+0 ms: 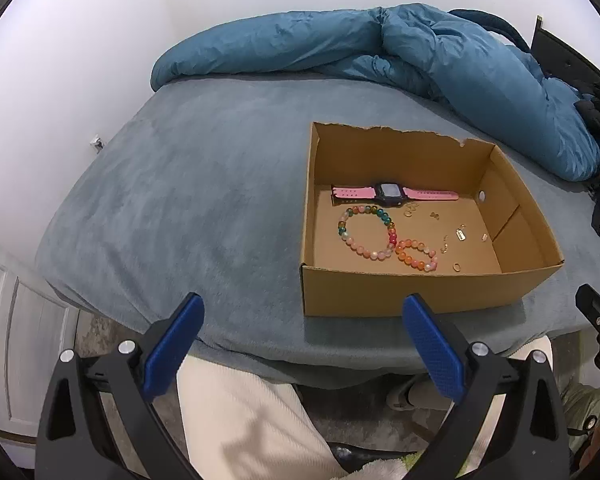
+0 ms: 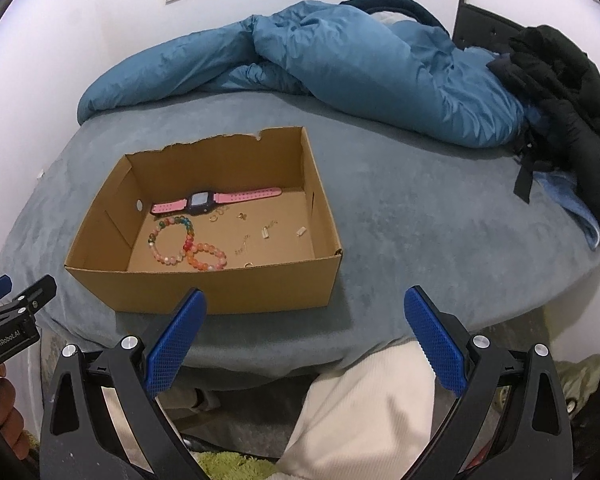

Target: Organize jewelry

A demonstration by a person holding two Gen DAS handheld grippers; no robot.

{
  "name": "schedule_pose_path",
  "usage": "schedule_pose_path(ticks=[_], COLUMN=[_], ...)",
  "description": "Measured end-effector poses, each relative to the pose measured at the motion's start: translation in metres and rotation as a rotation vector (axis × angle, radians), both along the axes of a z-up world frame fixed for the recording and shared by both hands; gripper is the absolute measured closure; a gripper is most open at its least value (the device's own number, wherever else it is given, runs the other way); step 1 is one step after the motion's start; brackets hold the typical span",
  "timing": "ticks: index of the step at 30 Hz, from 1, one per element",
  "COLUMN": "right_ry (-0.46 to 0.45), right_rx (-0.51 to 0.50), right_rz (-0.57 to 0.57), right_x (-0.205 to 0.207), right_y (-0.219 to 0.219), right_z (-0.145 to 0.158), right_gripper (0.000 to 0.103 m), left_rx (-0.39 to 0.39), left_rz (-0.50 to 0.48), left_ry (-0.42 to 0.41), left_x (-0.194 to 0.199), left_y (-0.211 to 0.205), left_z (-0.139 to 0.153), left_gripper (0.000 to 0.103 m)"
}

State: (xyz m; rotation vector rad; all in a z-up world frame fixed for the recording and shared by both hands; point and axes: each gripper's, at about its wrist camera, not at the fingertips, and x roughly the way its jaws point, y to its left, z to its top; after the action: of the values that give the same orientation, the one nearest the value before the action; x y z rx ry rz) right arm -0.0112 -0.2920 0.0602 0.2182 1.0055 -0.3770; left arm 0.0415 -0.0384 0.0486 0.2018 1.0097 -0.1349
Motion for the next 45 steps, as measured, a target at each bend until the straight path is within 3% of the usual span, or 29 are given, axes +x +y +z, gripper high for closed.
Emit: schedule_pose_path(ticks=[28, 45], right_ry=[0.059, 0.038], right_rx=[0.010, -0.033], right_rz=[0.015, 0.011], right_x=[0.006, 0.017], right_y=[0.004, 0.016], right_z=[-0.013, -0.005], right_gripper=[0.008, 0.008], left_rx=[0.003, 0.010], left_rz=[0.014, 0.047], left_ry=[0.019, 0.009], left_x=[0.007, 0.016], left_y=[0.002, 0.019], left_z=[-0.007, -0.012], left_gripper=[0.006, 0.006])
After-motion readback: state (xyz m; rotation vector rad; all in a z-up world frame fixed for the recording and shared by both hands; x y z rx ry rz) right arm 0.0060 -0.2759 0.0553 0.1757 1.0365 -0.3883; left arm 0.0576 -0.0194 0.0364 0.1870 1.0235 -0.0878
